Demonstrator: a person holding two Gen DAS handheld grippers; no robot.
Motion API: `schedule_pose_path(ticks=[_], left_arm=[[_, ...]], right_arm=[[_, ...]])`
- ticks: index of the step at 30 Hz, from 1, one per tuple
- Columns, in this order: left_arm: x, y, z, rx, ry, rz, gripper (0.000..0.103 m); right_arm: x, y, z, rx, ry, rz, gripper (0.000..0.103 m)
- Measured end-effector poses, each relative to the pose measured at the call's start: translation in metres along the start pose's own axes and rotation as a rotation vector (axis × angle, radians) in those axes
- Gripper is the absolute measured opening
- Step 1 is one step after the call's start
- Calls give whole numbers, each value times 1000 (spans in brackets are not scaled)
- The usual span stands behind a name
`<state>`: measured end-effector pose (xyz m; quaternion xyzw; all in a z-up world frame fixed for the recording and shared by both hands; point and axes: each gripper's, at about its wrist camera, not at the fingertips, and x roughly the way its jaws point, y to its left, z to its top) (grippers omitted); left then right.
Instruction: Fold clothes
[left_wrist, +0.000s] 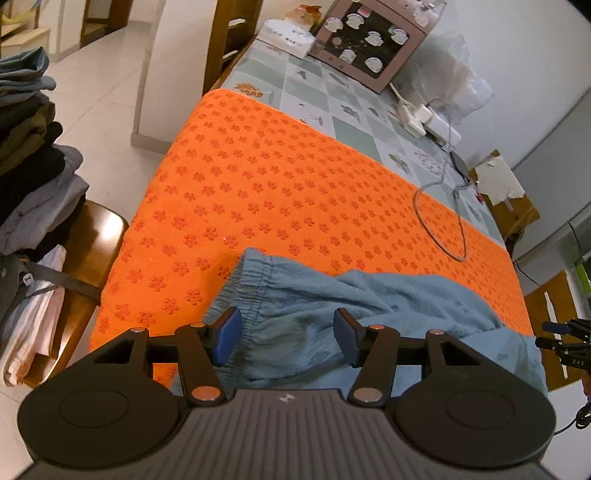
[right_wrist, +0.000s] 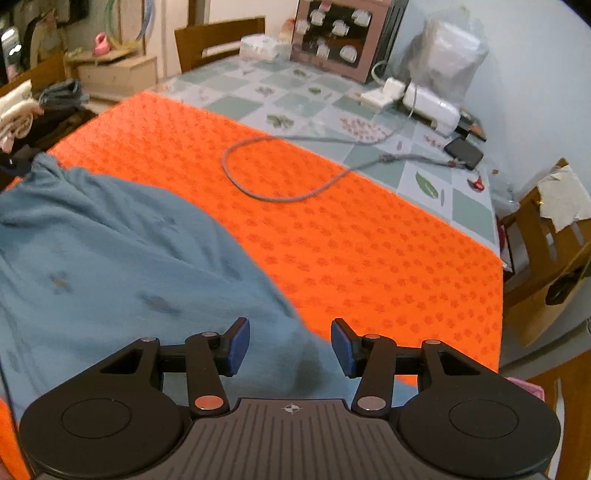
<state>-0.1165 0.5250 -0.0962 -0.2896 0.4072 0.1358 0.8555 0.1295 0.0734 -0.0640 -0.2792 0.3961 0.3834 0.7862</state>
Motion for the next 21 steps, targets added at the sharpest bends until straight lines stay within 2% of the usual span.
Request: schedule_pose_path(ticks=[3, 9, 12, 17, 18, 19, 20, 21], left_arm=[[1, -2, -3, -50, -4, 14, 61], [-2, 1, -2, -167, -13, 37, 61], [1, 3, 3, -183, -19, 62, 61], [8, 4, 5, -162, 12, 94, 61], [8, 5, 3, -160, 16, 91, 61], [8, 6, 2, -160, 25, 83, 61], [8, 7, 0, -162, 35, 75, 61], [8, 9, -1, -167, 41, 70, 61]], right_arm=[[12, -22, -2, -41, 42, 62, 51], [37, -42, 2, -159, 117, 261, 52], [52, -43, 8, -227, 161, 328, 52], [71, -48, 14, -250, 228, 406, 50], [73, -49, 14, -249, 239, 417, 43], [74, -48, 14, -248, 247, 434, 31], [74, -48, 15, -248, 253, 448, 26], [74, -48, 15, -248, 255, 456, 17]])
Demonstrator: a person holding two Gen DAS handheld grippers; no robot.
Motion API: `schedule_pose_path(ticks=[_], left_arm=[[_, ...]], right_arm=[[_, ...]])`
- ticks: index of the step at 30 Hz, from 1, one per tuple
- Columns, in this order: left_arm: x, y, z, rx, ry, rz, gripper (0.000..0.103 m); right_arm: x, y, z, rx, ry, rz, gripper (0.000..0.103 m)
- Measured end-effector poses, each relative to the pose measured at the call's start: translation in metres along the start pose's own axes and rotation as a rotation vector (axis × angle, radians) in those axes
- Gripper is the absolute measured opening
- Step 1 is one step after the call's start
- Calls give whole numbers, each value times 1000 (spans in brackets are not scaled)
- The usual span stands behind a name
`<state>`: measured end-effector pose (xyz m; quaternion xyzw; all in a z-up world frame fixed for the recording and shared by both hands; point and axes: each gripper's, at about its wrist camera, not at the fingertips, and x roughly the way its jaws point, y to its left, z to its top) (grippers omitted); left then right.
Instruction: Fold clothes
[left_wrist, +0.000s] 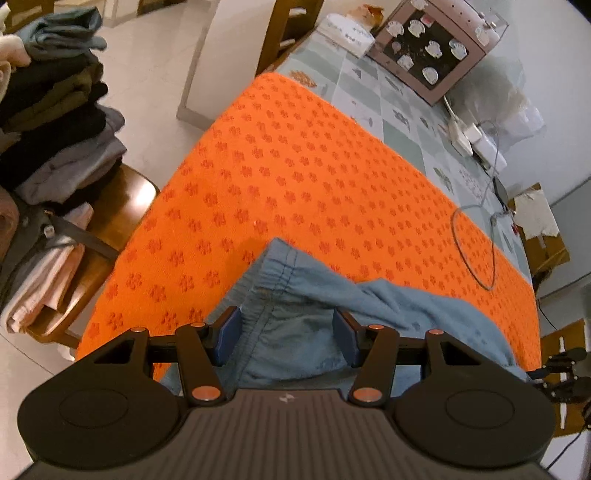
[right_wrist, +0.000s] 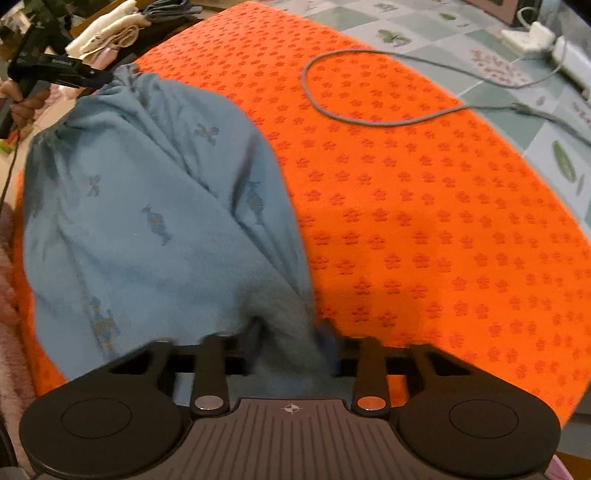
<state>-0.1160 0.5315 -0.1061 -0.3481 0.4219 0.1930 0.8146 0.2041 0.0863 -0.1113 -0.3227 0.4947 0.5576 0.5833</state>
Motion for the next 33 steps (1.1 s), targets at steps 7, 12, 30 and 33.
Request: schedule_pose_path(ticks=[7, 12, 30, 33], left_arm=[[-19, 16, -8, -78, 47, -19, 62], [-24, 32, -19, -128, 85, -15, 65], [-43, 26, -23, -19, 9, -146, 19], [-58, 17, -19, 25, -43, -149, 19]], right_arm=[[-29, 23, -8, 17, -68, -68, 5], [-54, 55, -26, 47, -118, -170, 4], [-76, 114, -63, 143, -163, -423, 4], [-76, 117, -61, 137, -172, -450, 4]])
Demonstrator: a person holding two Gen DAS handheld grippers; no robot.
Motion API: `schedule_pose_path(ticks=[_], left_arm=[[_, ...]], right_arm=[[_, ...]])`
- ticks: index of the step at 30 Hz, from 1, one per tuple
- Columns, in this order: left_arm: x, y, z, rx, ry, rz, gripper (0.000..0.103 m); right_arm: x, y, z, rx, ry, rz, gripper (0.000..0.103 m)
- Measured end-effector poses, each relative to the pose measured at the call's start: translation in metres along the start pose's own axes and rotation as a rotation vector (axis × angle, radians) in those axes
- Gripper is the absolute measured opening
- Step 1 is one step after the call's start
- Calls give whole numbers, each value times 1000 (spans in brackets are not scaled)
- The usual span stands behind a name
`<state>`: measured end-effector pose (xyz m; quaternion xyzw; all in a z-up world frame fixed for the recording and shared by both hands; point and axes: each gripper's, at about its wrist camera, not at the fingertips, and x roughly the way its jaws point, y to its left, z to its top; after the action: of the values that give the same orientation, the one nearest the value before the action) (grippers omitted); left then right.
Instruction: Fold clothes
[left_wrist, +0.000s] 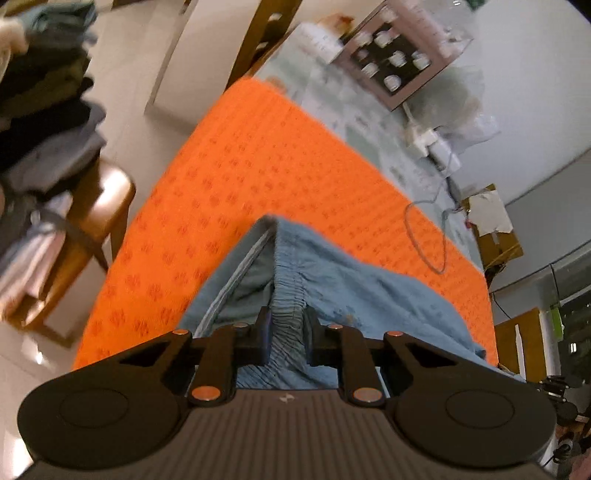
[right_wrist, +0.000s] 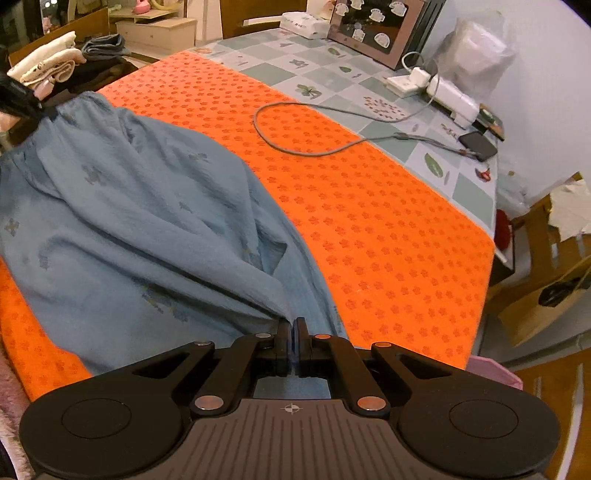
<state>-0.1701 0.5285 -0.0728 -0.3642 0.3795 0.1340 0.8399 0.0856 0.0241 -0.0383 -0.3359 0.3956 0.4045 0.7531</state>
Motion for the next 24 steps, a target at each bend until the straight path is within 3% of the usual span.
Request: schedule_pose_path(ticks=[7, 18, 24], left_arm=[[-15, -13, 23, 43, -69, 21, 19], [27, -16, 52, 96, 12, 164, 19], [24, -22, 56, 84, -31, 192, 19]], right_arm=[[3, 2, 7, -12, -27, -35, 4], [40, -12, 37, -45, -38, -29, 4], [67, -17, 43, -85, 3, -1, 4]])
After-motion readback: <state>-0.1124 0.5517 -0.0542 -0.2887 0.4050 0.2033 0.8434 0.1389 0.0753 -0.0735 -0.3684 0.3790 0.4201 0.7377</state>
